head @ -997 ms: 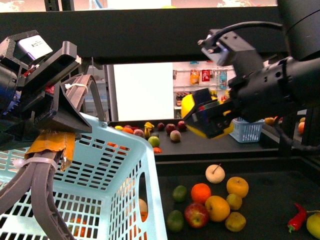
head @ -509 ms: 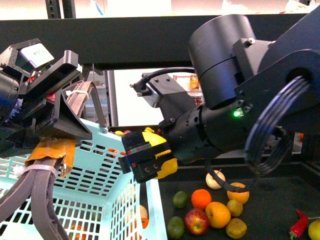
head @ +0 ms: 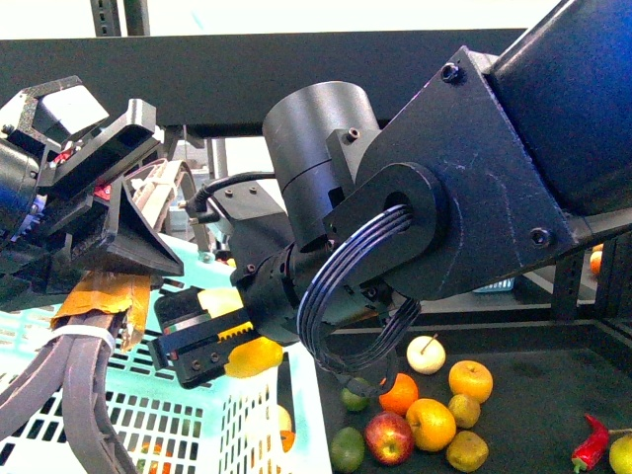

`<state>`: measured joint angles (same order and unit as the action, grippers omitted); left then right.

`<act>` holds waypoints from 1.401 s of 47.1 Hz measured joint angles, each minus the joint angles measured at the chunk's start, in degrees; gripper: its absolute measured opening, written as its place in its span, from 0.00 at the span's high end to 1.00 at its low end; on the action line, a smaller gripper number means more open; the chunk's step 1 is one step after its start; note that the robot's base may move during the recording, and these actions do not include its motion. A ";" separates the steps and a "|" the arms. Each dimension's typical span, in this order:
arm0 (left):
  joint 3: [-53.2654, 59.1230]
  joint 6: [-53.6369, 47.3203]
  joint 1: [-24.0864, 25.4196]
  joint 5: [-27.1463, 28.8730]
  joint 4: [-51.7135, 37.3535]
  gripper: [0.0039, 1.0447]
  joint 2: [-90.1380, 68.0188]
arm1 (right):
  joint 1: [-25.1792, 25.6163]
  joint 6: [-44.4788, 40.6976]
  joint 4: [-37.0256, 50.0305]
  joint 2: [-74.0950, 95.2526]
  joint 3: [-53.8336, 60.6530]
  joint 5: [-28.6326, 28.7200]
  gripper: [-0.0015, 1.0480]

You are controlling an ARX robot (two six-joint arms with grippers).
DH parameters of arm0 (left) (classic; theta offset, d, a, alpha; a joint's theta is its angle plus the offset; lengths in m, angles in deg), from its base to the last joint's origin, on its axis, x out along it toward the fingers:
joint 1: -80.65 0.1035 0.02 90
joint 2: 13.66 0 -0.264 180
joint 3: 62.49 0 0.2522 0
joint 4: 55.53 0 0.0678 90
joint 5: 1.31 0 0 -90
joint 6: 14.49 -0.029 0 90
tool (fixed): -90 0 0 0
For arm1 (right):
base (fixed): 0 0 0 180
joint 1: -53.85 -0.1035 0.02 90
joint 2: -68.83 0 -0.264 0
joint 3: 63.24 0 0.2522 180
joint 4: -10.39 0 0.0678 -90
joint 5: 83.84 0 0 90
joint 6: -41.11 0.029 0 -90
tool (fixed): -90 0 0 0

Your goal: Pick lemon from shelf

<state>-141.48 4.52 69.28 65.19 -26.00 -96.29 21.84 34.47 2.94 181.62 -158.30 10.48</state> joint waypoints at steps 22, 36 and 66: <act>0.00 0.07 -0.04 0.33 0.02 0.84 -0.02 | 9.22 3.34 4.87 -8.66 4.94 2.67 0.07; 0.00 0.07 -0.04 0.09 0.02 0.84 -0.02 | 30.86 0.76 11.98 -19.34 20.98 7.91 0.07; 0.00 0.07 -0.04 0.13 0.02 0.84 -0.02 | 28.96 -5.84 30.77 10.47 31.17 11.56 0.07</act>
<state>-141.48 4.58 69.23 65.32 -25.98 -96.31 50.80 28.64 33.71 192.09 -127.13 22.04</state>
